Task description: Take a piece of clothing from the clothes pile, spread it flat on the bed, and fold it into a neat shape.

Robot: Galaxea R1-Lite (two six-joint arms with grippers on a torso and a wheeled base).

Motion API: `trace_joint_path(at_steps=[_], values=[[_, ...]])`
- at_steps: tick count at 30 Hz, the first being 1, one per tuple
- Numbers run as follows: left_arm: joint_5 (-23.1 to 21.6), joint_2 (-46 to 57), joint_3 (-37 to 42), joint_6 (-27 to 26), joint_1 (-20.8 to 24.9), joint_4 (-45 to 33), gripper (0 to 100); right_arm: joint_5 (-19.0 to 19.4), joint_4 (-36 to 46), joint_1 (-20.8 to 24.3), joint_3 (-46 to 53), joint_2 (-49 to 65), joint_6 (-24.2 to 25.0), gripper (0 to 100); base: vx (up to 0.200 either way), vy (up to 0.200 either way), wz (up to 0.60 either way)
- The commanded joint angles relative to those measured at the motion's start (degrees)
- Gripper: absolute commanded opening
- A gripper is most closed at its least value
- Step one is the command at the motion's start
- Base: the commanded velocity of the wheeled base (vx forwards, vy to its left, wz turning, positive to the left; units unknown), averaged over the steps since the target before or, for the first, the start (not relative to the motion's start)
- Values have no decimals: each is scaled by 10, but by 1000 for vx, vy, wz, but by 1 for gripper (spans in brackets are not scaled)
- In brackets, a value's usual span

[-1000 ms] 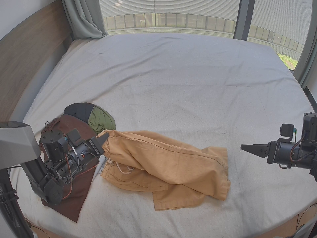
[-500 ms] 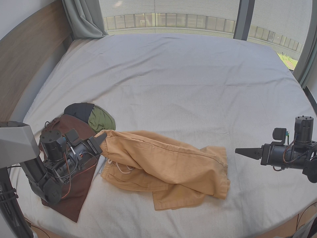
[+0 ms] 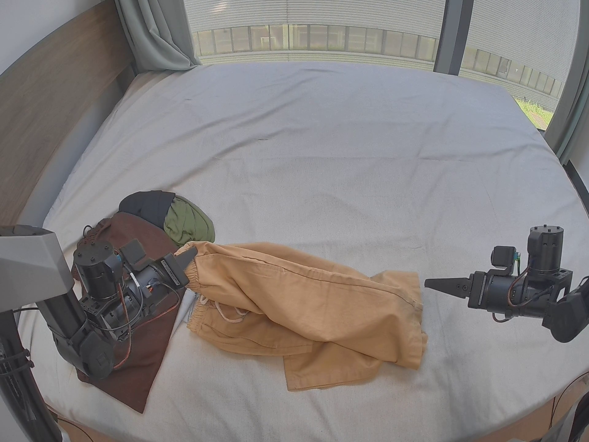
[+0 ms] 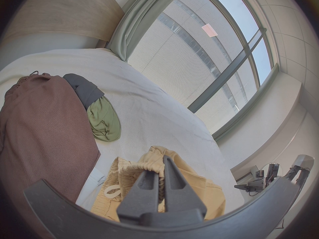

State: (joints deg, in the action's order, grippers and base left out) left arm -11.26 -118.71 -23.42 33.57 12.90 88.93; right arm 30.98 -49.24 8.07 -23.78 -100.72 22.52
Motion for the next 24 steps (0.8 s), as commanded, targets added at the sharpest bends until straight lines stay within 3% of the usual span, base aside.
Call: trace_joint_path(at_steps=[1, 16, 24], values=[[0, -2, -1, -1, 0, 0, 0, -1, -28, 0, 2, -53, 5, 100, 0, 0, 0], [0, -2, 0, -1, 2, 1, 0, 2, -48, 1, -4, -96, 34, 100, 0, 0, 0], [1, -2, 0, -1, 2, 0, 0, 0, -125, 7, 6, -151, 47, 100, 0, 0, 0]])
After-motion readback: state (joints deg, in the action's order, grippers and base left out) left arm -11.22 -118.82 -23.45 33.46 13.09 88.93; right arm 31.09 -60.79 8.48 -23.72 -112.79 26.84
